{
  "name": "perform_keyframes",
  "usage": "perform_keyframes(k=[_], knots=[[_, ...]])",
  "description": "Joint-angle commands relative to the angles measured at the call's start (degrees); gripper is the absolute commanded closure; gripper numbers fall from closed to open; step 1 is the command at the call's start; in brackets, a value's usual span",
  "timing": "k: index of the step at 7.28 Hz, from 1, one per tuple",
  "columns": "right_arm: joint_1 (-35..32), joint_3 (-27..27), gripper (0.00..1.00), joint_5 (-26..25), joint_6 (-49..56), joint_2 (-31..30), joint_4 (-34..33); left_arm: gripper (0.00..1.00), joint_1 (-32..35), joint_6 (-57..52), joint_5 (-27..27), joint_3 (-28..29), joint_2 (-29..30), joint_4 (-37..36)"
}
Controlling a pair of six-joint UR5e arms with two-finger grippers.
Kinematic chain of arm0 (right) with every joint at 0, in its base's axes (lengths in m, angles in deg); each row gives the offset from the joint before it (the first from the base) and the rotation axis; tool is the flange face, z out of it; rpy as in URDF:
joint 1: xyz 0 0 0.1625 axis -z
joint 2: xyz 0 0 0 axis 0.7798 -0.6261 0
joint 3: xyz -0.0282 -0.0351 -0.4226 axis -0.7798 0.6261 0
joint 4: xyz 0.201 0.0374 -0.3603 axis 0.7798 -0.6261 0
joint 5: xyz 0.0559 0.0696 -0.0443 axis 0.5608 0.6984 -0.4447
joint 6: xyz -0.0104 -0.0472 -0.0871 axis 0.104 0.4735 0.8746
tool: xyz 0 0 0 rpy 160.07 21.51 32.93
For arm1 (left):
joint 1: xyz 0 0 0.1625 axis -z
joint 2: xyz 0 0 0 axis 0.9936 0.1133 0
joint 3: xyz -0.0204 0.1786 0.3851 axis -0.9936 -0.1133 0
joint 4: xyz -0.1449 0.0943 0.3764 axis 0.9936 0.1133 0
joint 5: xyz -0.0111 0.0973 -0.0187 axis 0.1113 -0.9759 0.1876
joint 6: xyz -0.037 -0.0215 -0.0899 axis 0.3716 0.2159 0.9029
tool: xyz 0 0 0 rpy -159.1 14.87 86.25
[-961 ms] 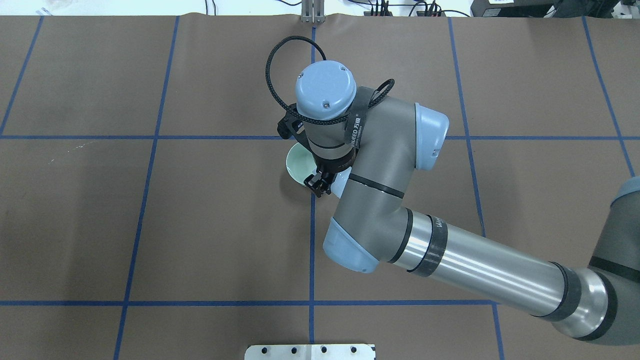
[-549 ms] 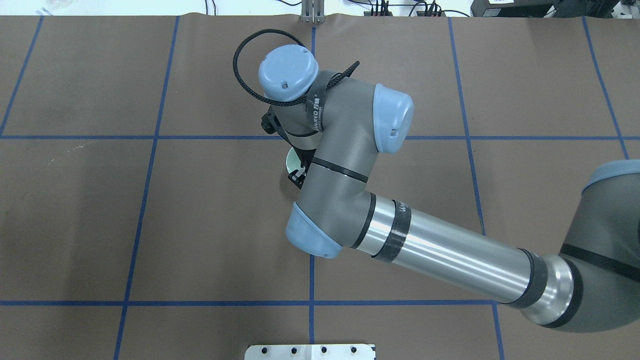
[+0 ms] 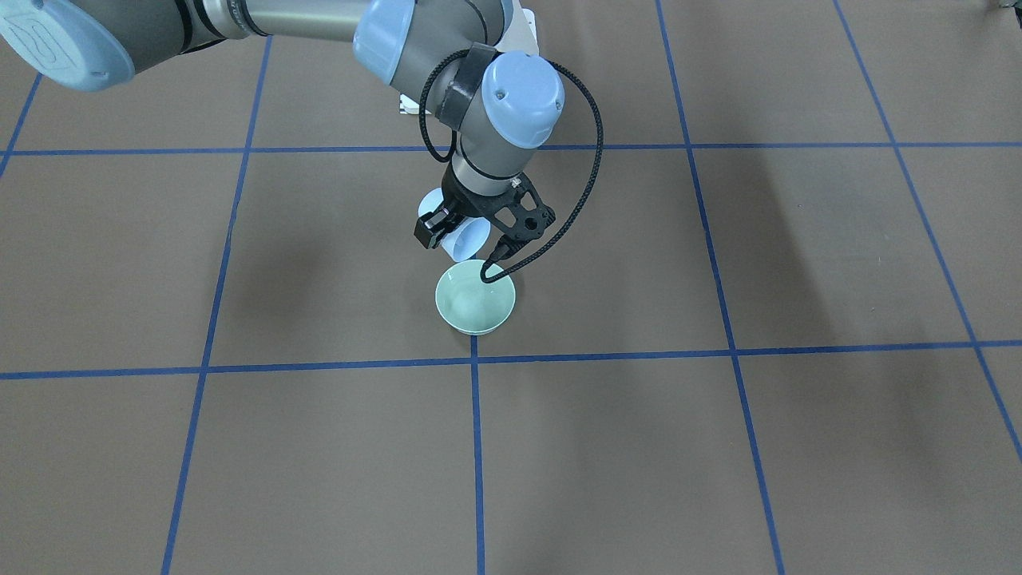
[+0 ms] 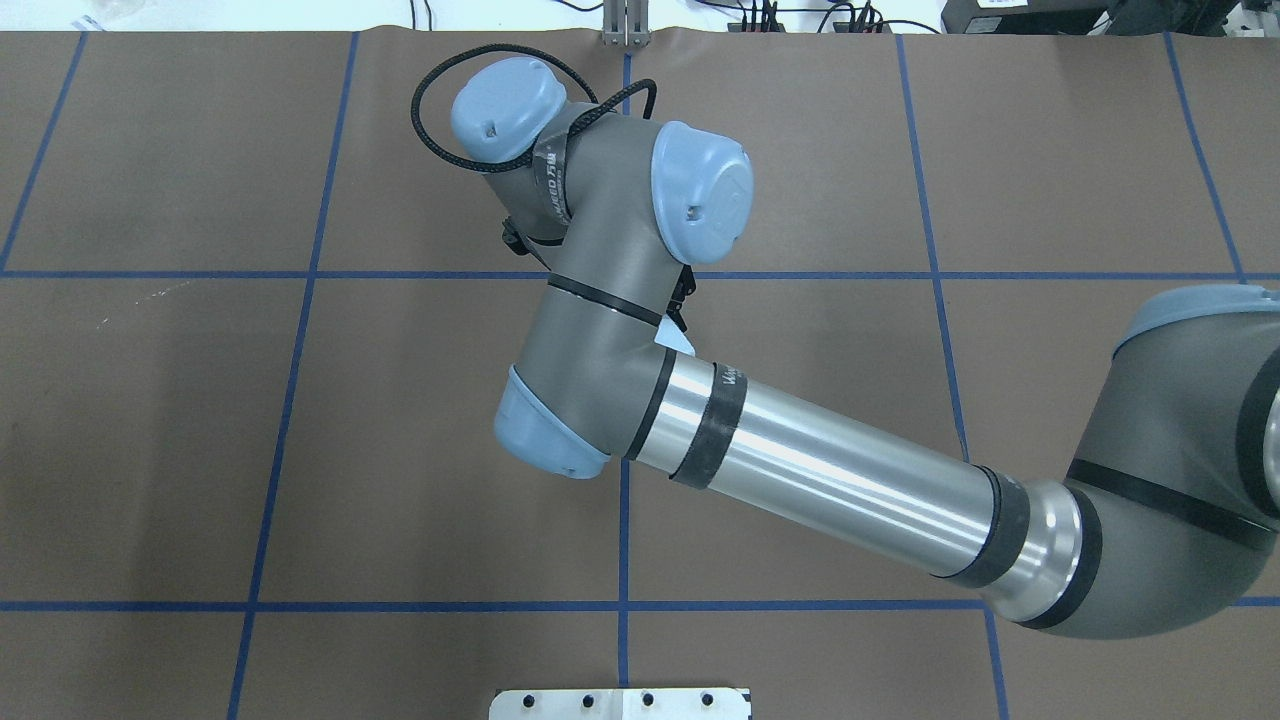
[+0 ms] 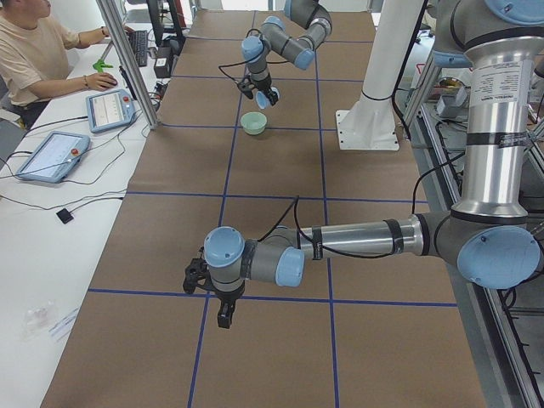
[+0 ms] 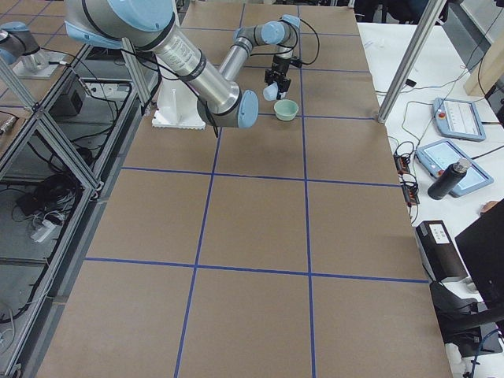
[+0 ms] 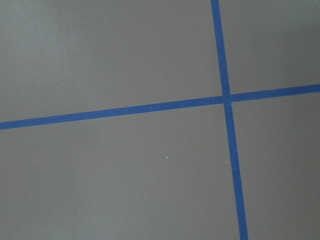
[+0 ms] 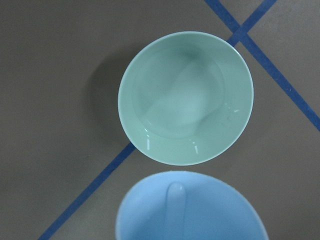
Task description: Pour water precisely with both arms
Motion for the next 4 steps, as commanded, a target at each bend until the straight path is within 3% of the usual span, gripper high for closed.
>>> perform_keyframes(k=[1,4], knots=[[-0.7,4.1,1.0,0.4,0.6,3.2,-2.0,0.0,0.0,0.0,0.0,0.0,0.0,0.0],[-1.4,5.0,1.0,0.3,2.1,4.3,-6.4,0.0,0.0,0.0,0.0,0.0,0.0,0.2]])
